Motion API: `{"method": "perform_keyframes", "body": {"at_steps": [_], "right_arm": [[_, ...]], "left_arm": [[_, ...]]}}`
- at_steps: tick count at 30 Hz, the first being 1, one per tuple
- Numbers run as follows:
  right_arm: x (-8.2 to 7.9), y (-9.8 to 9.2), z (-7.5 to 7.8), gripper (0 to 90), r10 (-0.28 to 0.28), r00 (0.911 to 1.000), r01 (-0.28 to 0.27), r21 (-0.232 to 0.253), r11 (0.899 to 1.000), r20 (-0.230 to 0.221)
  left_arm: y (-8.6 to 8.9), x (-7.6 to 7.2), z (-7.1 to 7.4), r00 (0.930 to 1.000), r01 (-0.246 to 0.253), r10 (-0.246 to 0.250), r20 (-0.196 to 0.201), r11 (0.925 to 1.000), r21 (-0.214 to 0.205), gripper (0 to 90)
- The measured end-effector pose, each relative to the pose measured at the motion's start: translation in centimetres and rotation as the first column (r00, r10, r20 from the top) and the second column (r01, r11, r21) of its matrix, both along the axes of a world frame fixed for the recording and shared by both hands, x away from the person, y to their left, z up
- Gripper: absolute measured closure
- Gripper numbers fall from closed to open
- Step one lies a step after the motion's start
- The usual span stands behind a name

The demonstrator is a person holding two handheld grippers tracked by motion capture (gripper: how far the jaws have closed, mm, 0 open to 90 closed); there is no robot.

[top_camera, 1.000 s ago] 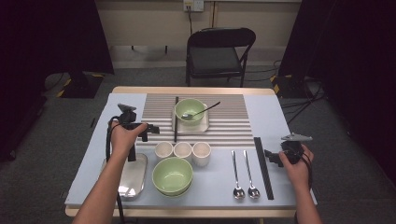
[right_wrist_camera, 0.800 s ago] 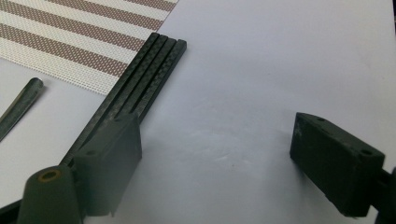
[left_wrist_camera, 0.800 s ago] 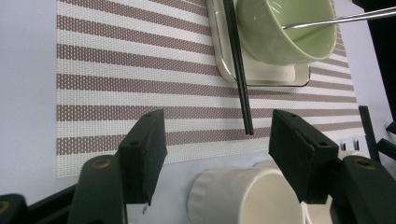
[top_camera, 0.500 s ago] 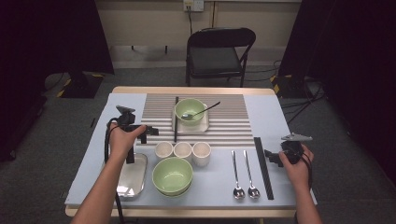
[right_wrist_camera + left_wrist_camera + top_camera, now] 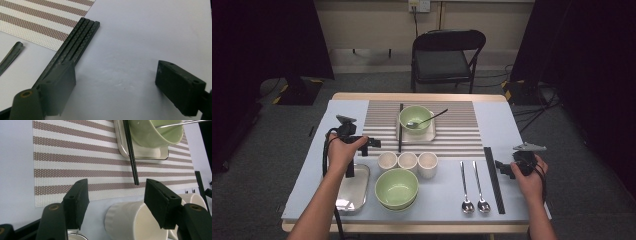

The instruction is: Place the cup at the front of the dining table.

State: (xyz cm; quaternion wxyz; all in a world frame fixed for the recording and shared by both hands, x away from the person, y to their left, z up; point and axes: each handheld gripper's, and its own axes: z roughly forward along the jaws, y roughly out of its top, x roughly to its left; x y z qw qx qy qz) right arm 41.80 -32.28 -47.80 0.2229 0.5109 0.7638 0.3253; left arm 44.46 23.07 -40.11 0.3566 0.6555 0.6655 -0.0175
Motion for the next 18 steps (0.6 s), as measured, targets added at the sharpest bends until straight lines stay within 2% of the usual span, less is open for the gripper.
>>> {"method": "perform_keyframes", "body": {"at_steps": [18], "right_arm": [[0.00, -0.01, 0.00, 15.1, -0.001, 1.0000, 0.001, 0.000, 1.000, 0.000]], "left_arm": [[0.27, -0.66, -0.12, 0.9998, 0.022, -0.022, 0.002, 0.9997, 0.004, 36.4]]}}
